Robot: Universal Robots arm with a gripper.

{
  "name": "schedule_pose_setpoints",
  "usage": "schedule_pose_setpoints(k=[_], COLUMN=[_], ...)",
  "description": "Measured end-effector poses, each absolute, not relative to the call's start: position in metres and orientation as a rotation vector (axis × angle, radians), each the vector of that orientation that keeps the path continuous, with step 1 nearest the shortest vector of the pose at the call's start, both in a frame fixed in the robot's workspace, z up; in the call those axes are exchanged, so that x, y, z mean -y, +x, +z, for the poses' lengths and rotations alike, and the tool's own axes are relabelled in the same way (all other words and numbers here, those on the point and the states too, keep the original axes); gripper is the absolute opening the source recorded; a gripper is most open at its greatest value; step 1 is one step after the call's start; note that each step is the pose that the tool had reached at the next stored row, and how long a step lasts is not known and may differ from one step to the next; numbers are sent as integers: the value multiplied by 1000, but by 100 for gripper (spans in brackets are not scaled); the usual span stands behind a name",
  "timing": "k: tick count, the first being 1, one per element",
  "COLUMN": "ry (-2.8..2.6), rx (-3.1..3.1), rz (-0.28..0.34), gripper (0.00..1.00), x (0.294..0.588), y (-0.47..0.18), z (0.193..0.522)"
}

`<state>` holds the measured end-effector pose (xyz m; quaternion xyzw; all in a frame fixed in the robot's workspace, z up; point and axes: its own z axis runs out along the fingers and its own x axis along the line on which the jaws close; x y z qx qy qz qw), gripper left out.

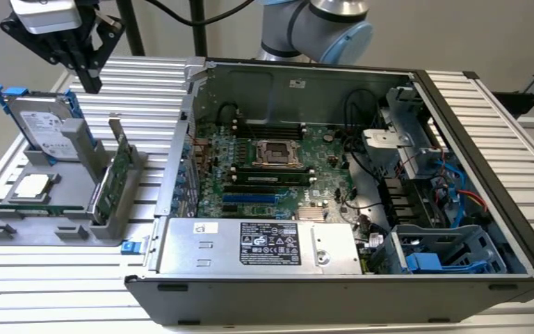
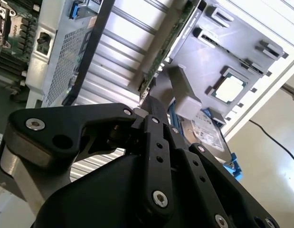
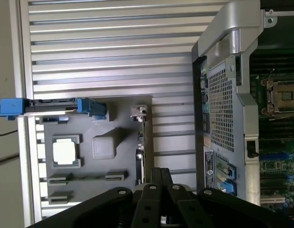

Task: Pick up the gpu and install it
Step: 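Pick up the gpu and move the gpu toward the slot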

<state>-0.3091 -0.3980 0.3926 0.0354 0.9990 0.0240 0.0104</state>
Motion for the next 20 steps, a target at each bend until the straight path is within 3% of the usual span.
schedule_pose_setpoints(k=[18,19,20], ry=[110,110,110], rx=[-3118,-3118,-3118], rz=[75,75,75], gripper=[0,100,100], x=[398,398,398], y=[-312,-312,-312], z=[393,393,393])
